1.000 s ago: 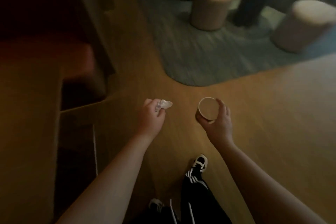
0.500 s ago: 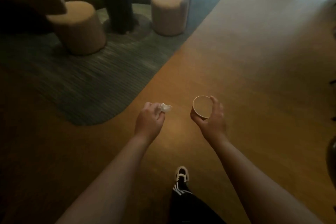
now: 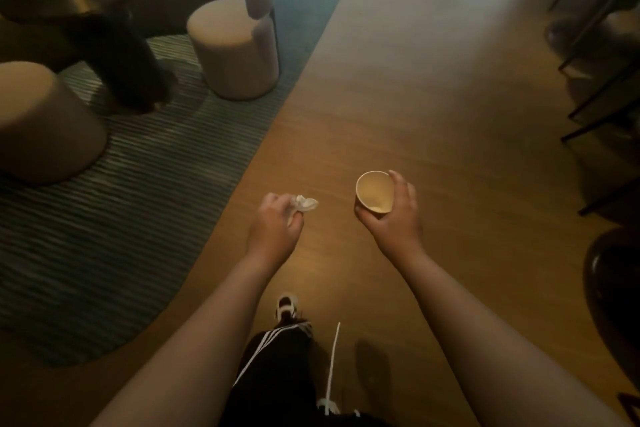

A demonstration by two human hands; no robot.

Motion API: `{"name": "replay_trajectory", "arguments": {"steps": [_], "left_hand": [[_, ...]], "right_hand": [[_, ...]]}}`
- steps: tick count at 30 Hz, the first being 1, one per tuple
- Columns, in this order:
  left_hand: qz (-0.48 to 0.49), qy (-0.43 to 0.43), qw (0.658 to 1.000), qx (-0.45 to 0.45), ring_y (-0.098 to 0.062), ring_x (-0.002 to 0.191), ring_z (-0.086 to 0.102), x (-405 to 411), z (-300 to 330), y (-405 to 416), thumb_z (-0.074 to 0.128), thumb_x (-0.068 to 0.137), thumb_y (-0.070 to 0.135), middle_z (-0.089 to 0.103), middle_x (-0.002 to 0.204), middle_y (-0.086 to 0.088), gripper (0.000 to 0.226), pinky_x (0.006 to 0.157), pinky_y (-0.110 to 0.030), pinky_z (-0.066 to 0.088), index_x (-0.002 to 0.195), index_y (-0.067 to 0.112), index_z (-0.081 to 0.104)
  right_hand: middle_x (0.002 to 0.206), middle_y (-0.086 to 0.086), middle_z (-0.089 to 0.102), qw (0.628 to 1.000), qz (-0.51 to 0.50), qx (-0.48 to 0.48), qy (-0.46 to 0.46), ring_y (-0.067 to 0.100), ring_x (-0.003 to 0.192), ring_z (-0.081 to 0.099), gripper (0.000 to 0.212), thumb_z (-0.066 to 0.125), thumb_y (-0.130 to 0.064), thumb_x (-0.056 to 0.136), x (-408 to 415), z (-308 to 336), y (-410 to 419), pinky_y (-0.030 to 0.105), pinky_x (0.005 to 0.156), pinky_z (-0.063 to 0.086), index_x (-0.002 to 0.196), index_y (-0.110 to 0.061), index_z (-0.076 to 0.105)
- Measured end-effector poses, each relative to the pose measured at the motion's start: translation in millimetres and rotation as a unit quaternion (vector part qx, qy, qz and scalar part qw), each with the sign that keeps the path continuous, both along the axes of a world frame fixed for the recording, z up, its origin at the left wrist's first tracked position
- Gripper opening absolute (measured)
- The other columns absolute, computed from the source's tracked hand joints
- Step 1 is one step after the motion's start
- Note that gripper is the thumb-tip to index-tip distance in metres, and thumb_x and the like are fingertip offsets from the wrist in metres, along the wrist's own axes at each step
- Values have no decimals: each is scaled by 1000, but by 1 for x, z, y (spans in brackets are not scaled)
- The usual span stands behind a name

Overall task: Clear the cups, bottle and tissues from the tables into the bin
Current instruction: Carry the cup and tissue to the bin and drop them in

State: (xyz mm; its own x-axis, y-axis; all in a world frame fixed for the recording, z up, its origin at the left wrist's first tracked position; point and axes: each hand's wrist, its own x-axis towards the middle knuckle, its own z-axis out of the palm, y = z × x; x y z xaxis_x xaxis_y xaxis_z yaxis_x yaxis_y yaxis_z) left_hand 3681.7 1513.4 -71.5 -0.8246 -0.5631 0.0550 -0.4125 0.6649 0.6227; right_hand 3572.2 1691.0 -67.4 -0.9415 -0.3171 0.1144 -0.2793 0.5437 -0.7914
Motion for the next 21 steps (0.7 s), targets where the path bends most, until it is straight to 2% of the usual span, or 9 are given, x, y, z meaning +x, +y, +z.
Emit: {"name": "replay_trajectory", "arguments": {"steps": [2, 5, 10, 15, 21], "left_hand": [[0, -3, 1000, 6, -6, 73, 46, -41, -8, -23, 56, 89, 22, 51, 97, 3, 18, 57, -19, 31, 105, 16, 61], [-11, -4, 1000, 10, -3, 74, 45, -114, -21, -66, 55, 89, 23, 49, 97, 6, 18, 57, -15, 31, 105, 17, 60], [-21, 13, 1000, 18, -12, 81, 48, -256, -26, -160, 57, 86, 18, 50, 98, 2, 22, 70, -24, 35, 107, 12, 62], [-30, 13, 999, 8, -13, 78, 47, -391, -8, -237, 56, 86, 21, 51, 96, 1, 18, 68, -28, 35, 102, 15, 62], [-55, 13, 998, 18, -16, 82, 51, -535, 1, -285, 56, 87, 23, 52, 99, 0, 22, 68, -28, 39, 107, 16, 62]], "right_hand": [[135, 1, 43, 1000, -9, 5, -5, 6, 107, 42, 78, 78, -33, 74, -40, -7, -21, 21, 82, 34, 140, -23, 37], [134, -2, 42, 1000, -23, 9, -3, 1, 103, 37, 78, 77, -34, 74, -109, -20, -62, 22, 80, 34, 139, -25, 36], [132, -3, 42, 999, -36, 19, -10, 2, 103, 38, 79, 77, -34, 74, -247, -22, -148, 23, 82, 35, 140, -26, 35], [133, -5, 40, 997, -65, 30, -5, 3, 104, 37, 81, 77, -37, 74, -371, 0, -222, 24, 80, 36, 141, -29, 31], [137, -3, 39, 995, -92, 30, -11, 4, 108, 35, 82, 77, -33, 75, -502, 11, -274, 23, 84, 35, 142, -26, 31]]}}
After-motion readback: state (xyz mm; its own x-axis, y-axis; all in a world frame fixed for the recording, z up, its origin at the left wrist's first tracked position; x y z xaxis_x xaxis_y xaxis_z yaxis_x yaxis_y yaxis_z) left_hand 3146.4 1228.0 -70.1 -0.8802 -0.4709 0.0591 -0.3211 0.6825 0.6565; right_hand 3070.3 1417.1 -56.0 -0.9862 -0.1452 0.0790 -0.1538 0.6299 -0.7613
